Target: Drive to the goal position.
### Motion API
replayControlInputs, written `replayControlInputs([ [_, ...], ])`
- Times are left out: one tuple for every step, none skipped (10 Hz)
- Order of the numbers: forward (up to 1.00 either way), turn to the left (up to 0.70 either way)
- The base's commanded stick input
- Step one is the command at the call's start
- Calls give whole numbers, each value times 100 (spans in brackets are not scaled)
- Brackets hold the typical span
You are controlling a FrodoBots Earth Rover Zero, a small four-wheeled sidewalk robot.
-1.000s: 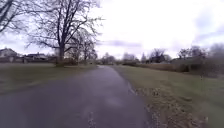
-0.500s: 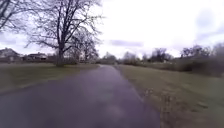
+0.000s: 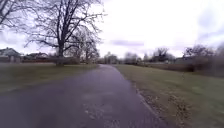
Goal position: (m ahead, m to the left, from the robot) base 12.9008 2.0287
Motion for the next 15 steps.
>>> replayControlInputs([
  [100, -35],
  [100, -40],
  [100, -40],
  [100, -33],
  [100, 0],
  [100, 0],
  [100, 0],
  [100, 0],
  [100, 0],
  [100, 0],
  [100, 0],
  [100, 0],
  [100, 0],
  [100, 0],
  [100, 0],
])
